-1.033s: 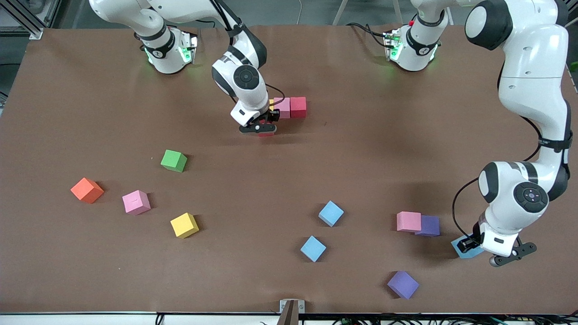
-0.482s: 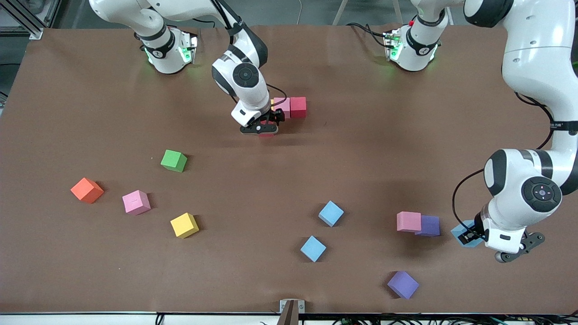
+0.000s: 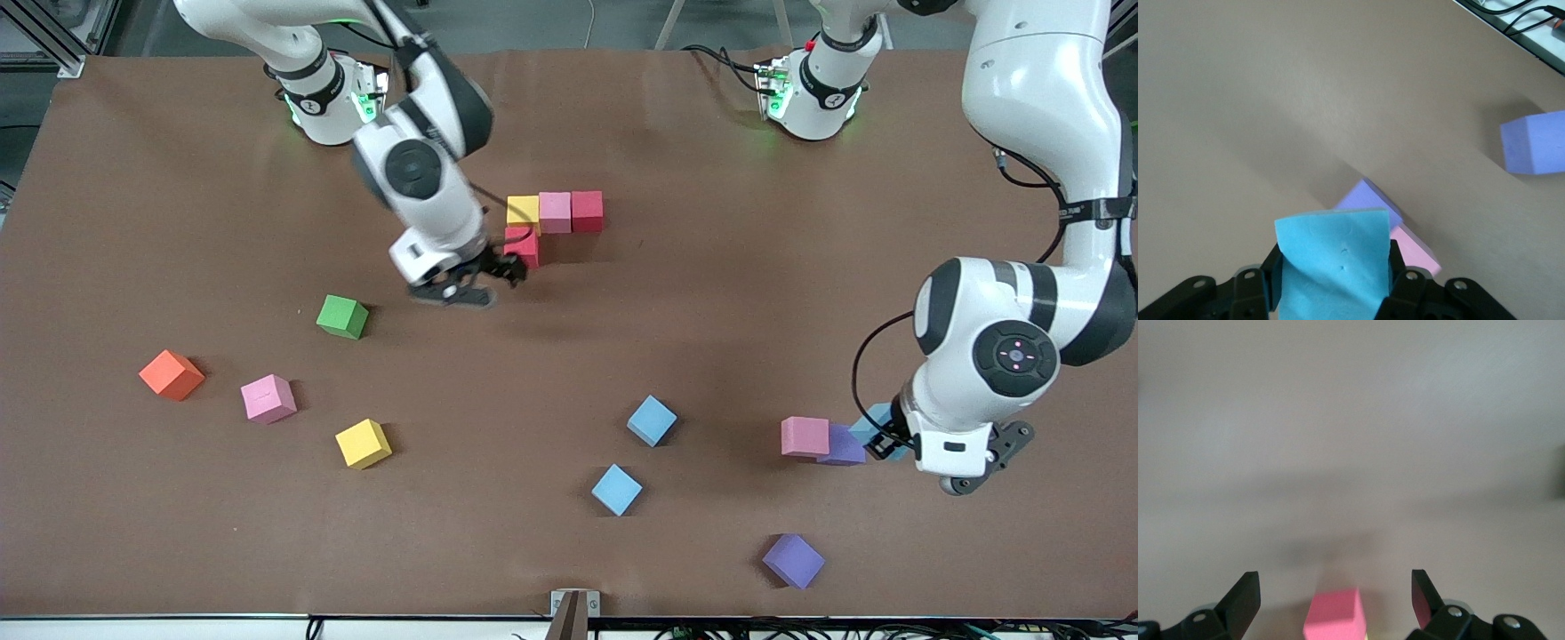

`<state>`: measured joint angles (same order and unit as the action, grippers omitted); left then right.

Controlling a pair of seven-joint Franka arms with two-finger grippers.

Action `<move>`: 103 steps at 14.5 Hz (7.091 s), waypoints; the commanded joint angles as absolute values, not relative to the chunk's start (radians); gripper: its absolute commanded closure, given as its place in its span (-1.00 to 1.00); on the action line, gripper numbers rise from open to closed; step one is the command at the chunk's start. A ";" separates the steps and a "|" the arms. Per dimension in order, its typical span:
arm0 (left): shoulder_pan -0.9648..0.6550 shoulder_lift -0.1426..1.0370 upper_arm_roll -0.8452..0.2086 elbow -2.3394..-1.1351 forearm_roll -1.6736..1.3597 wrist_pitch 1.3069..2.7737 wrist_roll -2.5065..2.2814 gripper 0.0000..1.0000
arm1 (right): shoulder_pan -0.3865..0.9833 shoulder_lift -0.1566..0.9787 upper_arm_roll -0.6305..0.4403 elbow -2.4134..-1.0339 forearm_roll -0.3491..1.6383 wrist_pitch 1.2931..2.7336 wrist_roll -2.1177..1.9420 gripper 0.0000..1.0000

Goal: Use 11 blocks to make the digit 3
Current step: 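Lift the blue cube with the left gripper while the right gripper reaches yellow, then grasp the yellow cube with the right gripper and lift it, then carry the yellow cube with the right gripper to the cube cluster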

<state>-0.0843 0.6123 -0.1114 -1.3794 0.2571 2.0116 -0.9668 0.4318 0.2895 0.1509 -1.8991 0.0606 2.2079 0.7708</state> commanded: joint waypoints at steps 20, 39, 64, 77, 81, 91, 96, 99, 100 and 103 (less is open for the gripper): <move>-0.281 0.649 -0.133 -1.407 0.301 1.950 -1.747 0.54 | 0.138 0.604 0.132 -1.629 0.021 2.272 1.046 -1.00; -0.373 0.638 -0.137 -1.401 0.291 1.936 -1.967 0.54 | 0.117 0.841 0.066 -1.330 0.038 2.237 1.057 -0.94; -0.350 0.634 -0.127 -1.399 0.301 1.936 -1.944 0.54 | 0.236 0.795 0.061 -1.347 0.034 2.120 0.876 0.06; -0.333 0.626 -0.126 -1.401 0.302 1.930 -1.945 0.54 | 0.563 0.548 0.074 -1.735 0.044 2.264 0.515 0.07; -0.334 0.620 -0.127 -1.402 0.302 1.928 -1.947 0.54 | 0.614 0.496 0.072 -1.819 0.044 2.279 0.518 0.07; -0.336 0.621 -0.127 -1.404 0.302 1.928 -1.947 0.54 | 0.652 0.480 0.074 -1.953 0.044 2.431 0.520 0.07; -0.339 0.621 -0.127 -1.405 0.301 1.928 -1.947 0.54 | 0.661 0.453 0.075 -1.990 0.044 2.430 0.525 0.07; -0.339 0.623 -0.127 -1.405 0.301 1.928 -1.948 0.54 | 0.669 0.448 0.081 -1.994 0.048 2.433 0.529 0.07; -0.339 0.621 -0.127 -1.405 0.301 1.928 -1.948 0.54 | 0.669 0.448 0.081 -1.996 0.049 2.433 0.529 0.07; -0.341 0.621 -0.127 -1.405 0.301 1.928 -1.948 0.54 | 0.672 0.443 0.092 -2.011 0.069 2.434 0.531 0.07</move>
<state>-0.3371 0.6408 -0.1269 -1.3950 0.2874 1.9441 -1.9493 0.6645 0.4893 0.0858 -1.9553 0.0415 2.4248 0.5311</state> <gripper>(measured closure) 0.696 0.524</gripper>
